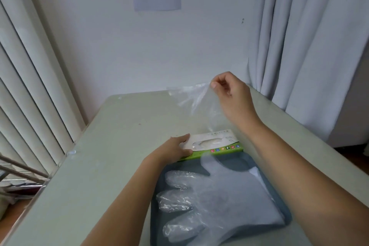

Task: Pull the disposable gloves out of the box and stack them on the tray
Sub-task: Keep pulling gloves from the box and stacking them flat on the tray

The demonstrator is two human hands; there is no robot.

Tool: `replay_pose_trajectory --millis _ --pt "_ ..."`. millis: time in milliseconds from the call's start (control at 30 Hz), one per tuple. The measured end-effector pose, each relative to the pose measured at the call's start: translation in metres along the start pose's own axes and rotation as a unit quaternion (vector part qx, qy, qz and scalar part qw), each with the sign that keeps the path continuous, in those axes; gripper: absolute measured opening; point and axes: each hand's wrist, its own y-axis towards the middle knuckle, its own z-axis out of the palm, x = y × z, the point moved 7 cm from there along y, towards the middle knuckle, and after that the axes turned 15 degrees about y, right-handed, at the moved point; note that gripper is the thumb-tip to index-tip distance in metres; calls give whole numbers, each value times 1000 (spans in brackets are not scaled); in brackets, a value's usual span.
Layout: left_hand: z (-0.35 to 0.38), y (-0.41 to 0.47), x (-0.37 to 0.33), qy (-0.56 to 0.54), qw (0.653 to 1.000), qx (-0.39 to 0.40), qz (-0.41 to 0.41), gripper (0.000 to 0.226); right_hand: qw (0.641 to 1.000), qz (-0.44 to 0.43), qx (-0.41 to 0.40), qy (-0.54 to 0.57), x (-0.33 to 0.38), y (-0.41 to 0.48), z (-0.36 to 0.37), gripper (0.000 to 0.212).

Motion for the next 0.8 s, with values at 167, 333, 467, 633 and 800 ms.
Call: replay_pose_trajectory --millis 167,333,467,633,800 --pt "-13 -9 -10 -45 999 -19 -15 64 982 120 -3 148 12 -15 -21 19" --pt "-21 -41 -26 -280 958 -33 43 51 872 290 -34 393 8 -51 -44 15" --pt "-32 -75 -45 -319 940 -64 104 67 780 392 -23 487 0 -83 -43 26" --pt "-37 -120 -88 -332 923 -40 192 47 753 452 5 478 -7 -118 -38 25" --pt "-32 -146 -108 -269 934 -73 223 36 746 466 44 474 -2 -141 -34 34"
